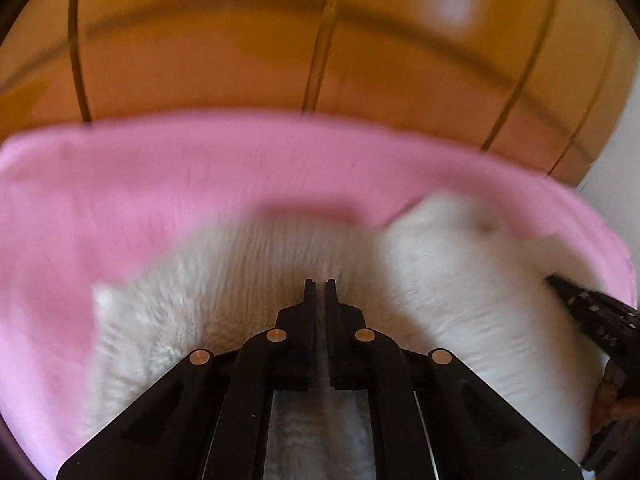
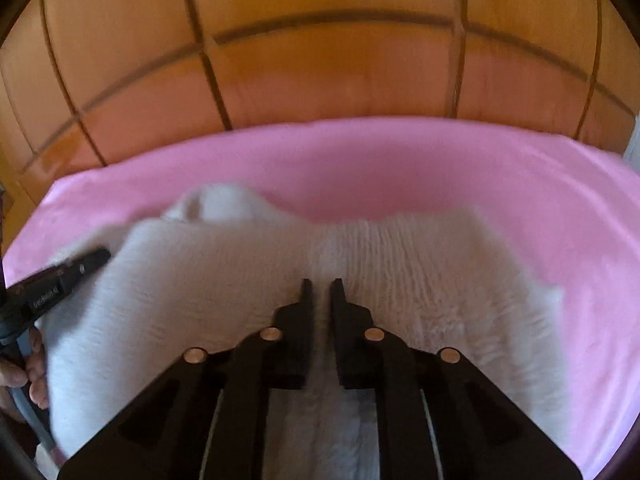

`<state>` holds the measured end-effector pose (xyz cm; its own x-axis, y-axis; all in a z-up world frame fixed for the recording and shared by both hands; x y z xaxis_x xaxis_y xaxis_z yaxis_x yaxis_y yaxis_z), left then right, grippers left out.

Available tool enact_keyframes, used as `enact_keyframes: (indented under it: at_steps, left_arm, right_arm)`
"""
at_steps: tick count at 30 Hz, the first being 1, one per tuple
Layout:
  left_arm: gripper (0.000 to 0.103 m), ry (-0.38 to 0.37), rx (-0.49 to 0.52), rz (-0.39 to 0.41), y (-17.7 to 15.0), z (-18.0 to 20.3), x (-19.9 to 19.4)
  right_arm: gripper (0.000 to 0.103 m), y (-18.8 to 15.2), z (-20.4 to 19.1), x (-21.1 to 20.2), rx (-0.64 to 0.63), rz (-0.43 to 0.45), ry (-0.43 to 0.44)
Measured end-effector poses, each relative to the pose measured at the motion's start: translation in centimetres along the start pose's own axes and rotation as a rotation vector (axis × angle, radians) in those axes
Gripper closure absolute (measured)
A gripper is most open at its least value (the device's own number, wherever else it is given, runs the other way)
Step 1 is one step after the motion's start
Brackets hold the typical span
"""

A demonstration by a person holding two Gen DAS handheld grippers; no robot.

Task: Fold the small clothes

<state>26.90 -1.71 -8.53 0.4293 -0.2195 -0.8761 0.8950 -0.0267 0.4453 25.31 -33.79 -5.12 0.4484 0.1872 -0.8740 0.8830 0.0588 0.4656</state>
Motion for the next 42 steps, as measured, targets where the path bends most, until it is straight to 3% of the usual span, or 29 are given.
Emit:
enact_keyframes:
  at_steps: [3,5,6,7,8,9,14,16,18,20,21,23,26,30,34,36,42]
  left_arm:
    - [0.096,-0.009,-0.016,0.009,-0.1,-0.2,-0.6]
    - [0.078,0.02,-0.017,0.025,-0.5,-0.2,-1.7]
    - [0.072,0.034,-0.011,0.047,-0.9,0.0,-2.5]
    - [0.056,0.036,-0.006,0.087,-1.7,0.1,-4.0]
    - [0.041,0.031,-0.007,0.118,-2.3,0.2,-5.0]
    - [0.037,0.02,-0.008,0.149,-3.1,0.1,-6.0]
    - [0.036,0.031,-0.047,0.177,-7.6,-1.1,-8.0]
    - [0.036,0.045,-0.085,0.162,-9.2,-1.8,-7.9]
    - [0.033,0.078,-0.117,0.111,-10.1,-3.0,-6.5]
    - [0.024,0.09,-0.124,0.104,-10.0,-3.3,-5.9]
    - [0.024,0.084,-0.139,0.095,-9.9,-3.5,-6.0]
    - [0.025,0.08,-0.162,0.11,-9.9,-3.0,-7.4]
    - [0.025,0.048,-0.119,0.167,-11.1,-1.0,-9.6]
    - [0.025,0.05,-0.023,0.171,-13.1,2.3,-10.1]
    - [0.025,0.075,-0.008,0.103,-14.1,3.4,-8.1]
    - [0.025,0.076,-0.015,0.098,-14.5,3.6,-7.9]
    - [0.025,0.086,-0.002,0.105,-14.7,4.0,-8.6]
  right_arm:
    - [0.09,-0.2,-0.5,-0.2,-0.018,0.015,-0.037]
    - [0.086,-0.1,-0.4,-0.6,-0.019,0.01,-0.037]
    - [0.074,-0.1,-0.4,-1.0,-0.017,0.009,-0.04]
    - [0.046,0.0,-0.4,-1.8,-0.007,0.023,-0.049]
    - [0.031,-0.2,-0.4,-3.0,0.009,0.05,-0.051]
    - [0.023,-0.6,-0.6,-4.4,0.015,0.088,-0.032]
    - [0.022,-4.0,-4.6,-8.4,-0.065,0.142,0.101]
    - [0.014,-6.3,-6.8,-8.6,-0.107,0.128,0.136]
    - [0.011,-8.4,-8.6,-7.3,-0.164,0.086,0.109]
    - [0.009,-10.4,-9.8,-3.8,-0.213,0.012,0.002]
    - [0.009,-11.5,-10.5,-3.6,-0.27,0.085,-0.066]
    - [0.009,-11.6,-10.9,-4.3,-0.272,0.079,-0.083]
    - [0.007,-10.6,-9.5,-6.7,-0.192,0.083,0.015]
    - [0.003,-10.3,-5.2,-9.0,-0.085,0.099,0.0]
    - [0.002,-11.3,1.2,-5.7,0.095,-0.052,-0.075]
    - [0.002,-12.6,2.9,-5.8,0.11,0.013,0.042]
    - [0.002,-13.3,2.4,-5.2,0.101,0.059,0.042]
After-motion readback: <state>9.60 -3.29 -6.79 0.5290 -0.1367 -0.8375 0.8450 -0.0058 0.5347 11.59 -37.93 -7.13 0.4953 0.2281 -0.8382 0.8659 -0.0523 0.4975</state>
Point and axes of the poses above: each gripper's, at about its wrist camera, not at the fingertips, and x roughly the way its jaws point, z to its right, y to its top, the point moved 1 cm from there along x, roughly the way its jaws point, and after that the axes turned 13 degrees about -z, right-handed, at the moved point
